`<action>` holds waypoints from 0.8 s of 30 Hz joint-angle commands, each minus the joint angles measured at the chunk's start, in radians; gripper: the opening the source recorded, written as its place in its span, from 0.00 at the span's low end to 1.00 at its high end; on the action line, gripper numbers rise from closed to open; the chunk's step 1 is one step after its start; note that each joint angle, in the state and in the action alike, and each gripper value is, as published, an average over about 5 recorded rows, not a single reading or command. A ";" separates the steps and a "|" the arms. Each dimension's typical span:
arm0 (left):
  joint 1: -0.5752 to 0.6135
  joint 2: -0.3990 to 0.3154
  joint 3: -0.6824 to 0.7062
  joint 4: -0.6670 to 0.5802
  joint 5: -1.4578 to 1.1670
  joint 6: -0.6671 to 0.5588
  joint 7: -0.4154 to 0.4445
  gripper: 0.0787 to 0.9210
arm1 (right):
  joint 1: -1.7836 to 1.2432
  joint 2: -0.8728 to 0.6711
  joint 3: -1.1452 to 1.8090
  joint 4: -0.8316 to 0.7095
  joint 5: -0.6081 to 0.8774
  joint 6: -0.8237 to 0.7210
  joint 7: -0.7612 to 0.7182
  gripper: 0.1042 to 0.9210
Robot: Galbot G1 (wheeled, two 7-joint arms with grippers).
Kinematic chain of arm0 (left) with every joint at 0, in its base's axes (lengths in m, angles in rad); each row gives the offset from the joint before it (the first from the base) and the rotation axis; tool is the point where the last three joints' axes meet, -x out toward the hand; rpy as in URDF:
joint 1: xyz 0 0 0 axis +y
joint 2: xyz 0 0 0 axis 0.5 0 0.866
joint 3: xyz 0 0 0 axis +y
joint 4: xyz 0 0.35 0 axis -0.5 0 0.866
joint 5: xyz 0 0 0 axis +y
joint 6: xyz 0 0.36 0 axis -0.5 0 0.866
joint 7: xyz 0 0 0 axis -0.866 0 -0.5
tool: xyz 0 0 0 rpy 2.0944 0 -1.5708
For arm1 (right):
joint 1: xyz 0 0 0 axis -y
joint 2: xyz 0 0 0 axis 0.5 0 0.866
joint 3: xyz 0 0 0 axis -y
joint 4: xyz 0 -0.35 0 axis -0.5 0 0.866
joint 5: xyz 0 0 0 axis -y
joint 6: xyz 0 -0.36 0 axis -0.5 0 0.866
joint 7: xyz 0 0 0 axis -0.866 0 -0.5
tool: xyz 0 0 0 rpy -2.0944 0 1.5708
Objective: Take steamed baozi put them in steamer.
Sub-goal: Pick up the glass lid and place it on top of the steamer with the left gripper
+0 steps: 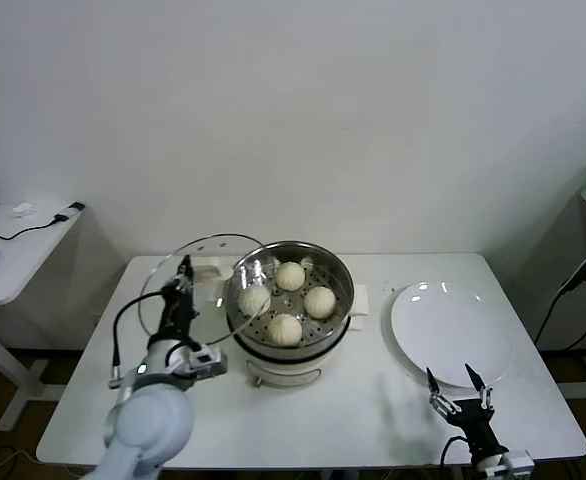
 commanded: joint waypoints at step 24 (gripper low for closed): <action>-0.171 -0.348 0.290 0.253 0.343 0.103 0.062 0.07 | -0.009 0.003 0.018 -0.024 -0.010 0.037 0.000 0.88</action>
